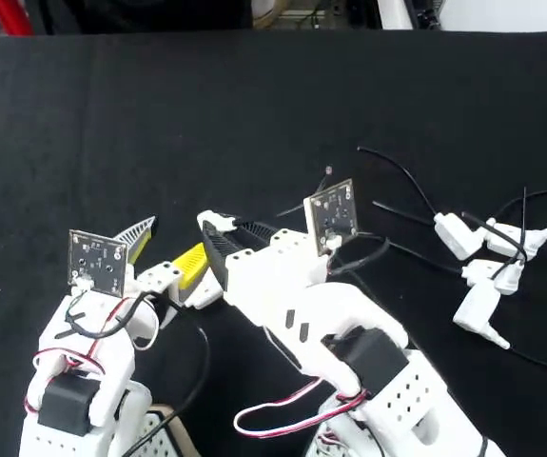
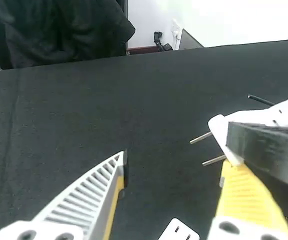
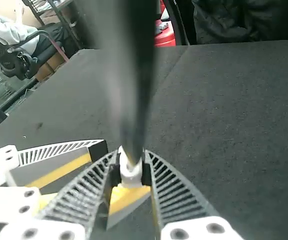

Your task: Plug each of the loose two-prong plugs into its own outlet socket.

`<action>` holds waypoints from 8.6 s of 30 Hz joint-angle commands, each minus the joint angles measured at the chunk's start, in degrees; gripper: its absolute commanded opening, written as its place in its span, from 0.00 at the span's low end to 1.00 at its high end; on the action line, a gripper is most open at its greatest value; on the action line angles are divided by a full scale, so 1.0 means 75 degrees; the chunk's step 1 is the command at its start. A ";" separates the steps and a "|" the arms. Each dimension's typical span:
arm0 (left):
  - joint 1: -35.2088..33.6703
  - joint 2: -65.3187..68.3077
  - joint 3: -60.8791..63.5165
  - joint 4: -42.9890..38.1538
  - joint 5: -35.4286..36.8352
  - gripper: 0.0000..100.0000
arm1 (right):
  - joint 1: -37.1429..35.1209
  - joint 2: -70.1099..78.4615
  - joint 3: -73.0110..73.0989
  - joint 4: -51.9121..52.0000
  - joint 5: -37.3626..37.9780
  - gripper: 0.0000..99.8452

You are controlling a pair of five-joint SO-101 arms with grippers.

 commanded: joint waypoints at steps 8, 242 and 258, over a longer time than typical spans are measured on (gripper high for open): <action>-0.0217 -0.0035 -0.0018 -0.0305 0.0035 0.30 | -0.0281 -0.0006 -0.0217 0.0164 0.0305 0.01; -0.2690 -0.0012 0.2831 0.1934 -0.3095 0.03 | 0.5873 -0.4319 0.4319 0.4665 0.3763 0.03; -0.2690 -0.0012 0.2831 0.1934 -0.3095 0.03 | 0.5873 -0.4319 0.4319 0.4665 0.3763 0.03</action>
